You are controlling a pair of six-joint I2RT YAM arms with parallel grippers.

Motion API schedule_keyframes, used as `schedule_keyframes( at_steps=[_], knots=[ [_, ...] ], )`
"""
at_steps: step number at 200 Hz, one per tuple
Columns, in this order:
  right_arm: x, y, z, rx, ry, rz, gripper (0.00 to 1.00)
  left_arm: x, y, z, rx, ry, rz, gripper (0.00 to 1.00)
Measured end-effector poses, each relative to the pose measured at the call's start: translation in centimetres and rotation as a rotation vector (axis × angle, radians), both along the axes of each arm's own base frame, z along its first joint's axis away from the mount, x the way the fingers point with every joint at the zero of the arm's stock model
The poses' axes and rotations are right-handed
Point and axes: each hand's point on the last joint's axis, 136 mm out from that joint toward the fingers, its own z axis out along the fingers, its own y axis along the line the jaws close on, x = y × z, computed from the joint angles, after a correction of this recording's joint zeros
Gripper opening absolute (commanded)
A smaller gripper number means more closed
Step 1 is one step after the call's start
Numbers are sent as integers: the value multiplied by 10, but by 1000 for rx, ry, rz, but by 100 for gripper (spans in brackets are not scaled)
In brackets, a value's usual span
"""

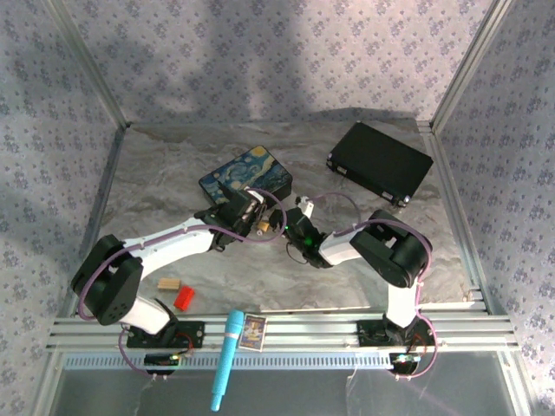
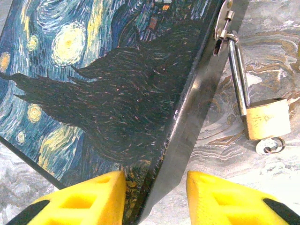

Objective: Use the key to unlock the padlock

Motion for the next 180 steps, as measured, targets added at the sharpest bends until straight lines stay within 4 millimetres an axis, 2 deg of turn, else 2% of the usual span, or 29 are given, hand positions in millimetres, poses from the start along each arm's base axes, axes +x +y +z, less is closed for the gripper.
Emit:
schedule_keyframes(
  at_steps=[23,57,74,84,104,115,150,180],
  knots=[
    [-4,1,-9,-101,32,40,55,-2,1,2,-18,11,25,52],
    [-13,-2,-11,-192,52,92,63,-8,11,3,-26,46,68,63],
    [-17,2,-10,-209,47,151,75,-5,10,14,-36,51,77,73],
    [-18,6,-8,-218,38,185,79,-1,8,25,-42,39,79,77],
    [-22,11,-8,-245,41,235,78,10,7,51,-48,-4,99,82],
    [-23,13,-8,-262,47,249,75,14,9,59,-50,-17,117,85],
    [-22,16,-14,-333,61,252,69,14,31,53,-44,13,197,89],
    [-22,20,-15,-376,53,259,70,9,37,54,-52,17,216,89]
  ],
)
